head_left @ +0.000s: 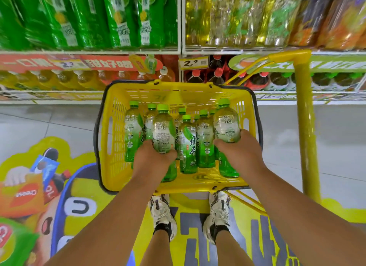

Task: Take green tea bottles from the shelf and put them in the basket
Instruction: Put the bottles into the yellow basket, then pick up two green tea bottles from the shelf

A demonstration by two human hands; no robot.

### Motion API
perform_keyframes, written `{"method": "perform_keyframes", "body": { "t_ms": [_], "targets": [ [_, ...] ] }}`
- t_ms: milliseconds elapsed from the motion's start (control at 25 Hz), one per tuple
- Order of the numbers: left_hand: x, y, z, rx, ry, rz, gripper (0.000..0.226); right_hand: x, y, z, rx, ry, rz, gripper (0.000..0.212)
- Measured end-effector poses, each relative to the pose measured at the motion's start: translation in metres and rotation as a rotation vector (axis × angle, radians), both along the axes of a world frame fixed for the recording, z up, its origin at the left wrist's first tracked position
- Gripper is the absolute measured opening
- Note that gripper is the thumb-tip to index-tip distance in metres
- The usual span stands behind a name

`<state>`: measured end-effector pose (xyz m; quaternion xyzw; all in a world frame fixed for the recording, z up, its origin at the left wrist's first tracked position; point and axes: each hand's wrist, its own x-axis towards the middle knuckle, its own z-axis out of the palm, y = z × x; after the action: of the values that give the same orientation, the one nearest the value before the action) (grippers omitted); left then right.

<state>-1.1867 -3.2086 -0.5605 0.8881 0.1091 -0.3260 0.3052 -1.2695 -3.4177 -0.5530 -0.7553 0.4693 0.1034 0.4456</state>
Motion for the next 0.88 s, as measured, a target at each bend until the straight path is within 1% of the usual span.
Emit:
{"method": "perform_keyframes", "body": {
  "t_ms": [120, 280, 440, 560, 680, 760, 880],
  "targets": [
    [-0.001, 0.002, 0.053, -0.054, -0.038, 0.036, 0.031, -0.004, 0.009, 0.047, 0.064, -0.084, -0.047, 0.040],
    [-0.005, 0.000, 0.138, -0.096, -0.144, -0.009, 0.031, -0.008, 0.016, 0.128, 0.102, -0.184, -0.050, 0.048],
    [-0.015, -0.008, 0.239, -0.172, -0.247, -0.001, 0.030, -0.012, 0.019, 0.229, 0.143, -0.300, -0.030, 0.041],
    [-0.018, -0.016, 0.320, -0.243, -0.333, 0.001, 0.033, -0.015, 0.017, 0.308, 0.108, -0.377, -0.053, 0.039],
    [-0.013, -0.023, 0.399, -0.316, -0.458, 0.009, 0.031, -0.014, 0.008, 0.380, 0.109, -0.469, -0.078, 0.034],
    [-0.010, -0.027, 0.454, -0.364, -0.531, -0.001, 0.032, -0.014, 0.003, 0.434, 0.090, -0.552, -0.062, 0.032],
    [-0.010, -0.034, 0.520, -0.414, -0.605, -0.021, 0.035, -0.013, -0.004, 0.503, 0.042, -0.661, -0.017, 0.023]
  ]
}}
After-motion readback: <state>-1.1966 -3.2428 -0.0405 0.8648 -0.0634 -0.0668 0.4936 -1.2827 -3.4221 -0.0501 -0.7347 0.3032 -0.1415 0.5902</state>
